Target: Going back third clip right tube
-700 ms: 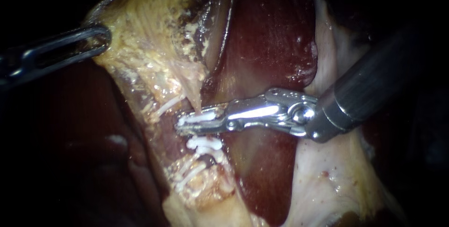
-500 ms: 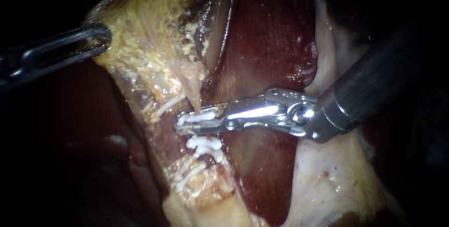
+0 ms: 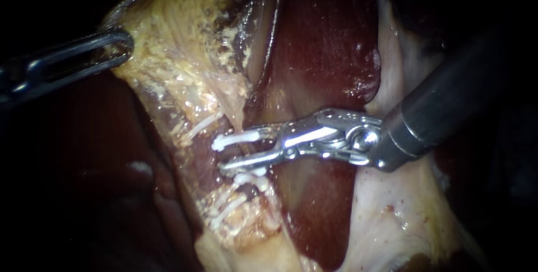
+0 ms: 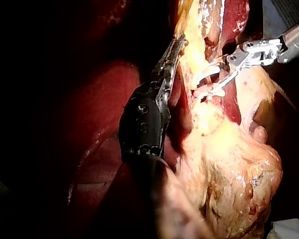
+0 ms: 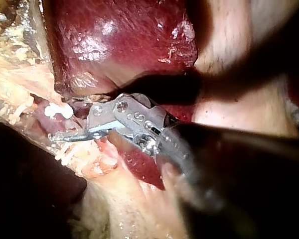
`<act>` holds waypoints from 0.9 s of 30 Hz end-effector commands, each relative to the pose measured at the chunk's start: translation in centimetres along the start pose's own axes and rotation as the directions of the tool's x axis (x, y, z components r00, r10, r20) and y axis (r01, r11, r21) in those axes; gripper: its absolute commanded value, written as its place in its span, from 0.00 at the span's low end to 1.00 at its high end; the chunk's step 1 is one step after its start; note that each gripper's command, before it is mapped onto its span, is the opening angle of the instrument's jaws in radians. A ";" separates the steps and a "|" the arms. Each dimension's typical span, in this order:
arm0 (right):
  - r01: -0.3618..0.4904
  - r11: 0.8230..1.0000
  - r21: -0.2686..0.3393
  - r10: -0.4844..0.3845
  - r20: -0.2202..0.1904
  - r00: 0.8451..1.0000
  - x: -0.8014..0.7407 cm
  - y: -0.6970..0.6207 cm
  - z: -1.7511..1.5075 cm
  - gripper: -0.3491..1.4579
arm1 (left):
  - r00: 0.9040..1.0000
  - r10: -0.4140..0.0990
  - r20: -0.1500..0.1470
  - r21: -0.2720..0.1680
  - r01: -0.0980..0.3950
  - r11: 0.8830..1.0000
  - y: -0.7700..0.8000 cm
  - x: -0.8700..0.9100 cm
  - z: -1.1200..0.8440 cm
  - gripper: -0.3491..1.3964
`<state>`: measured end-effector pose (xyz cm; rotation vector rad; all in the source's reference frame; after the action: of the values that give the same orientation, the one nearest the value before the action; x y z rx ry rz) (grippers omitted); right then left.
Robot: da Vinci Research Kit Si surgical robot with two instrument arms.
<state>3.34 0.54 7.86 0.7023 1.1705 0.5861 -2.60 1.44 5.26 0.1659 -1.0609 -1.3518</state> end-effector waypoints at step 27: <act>0.316 0.948 0.035 -0.316 -0.019 0.949 0.40 -0.43 -1.42 0.52 | 1.000 0.002 -0.001 0.008 -0.002 1.000 -0.01 0.03 0.02 0.00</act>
<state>2.09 0.82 6.95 0.5269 1.2800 0.3006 -2.63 1.43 5.29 0.1710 -1.0661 -1.3458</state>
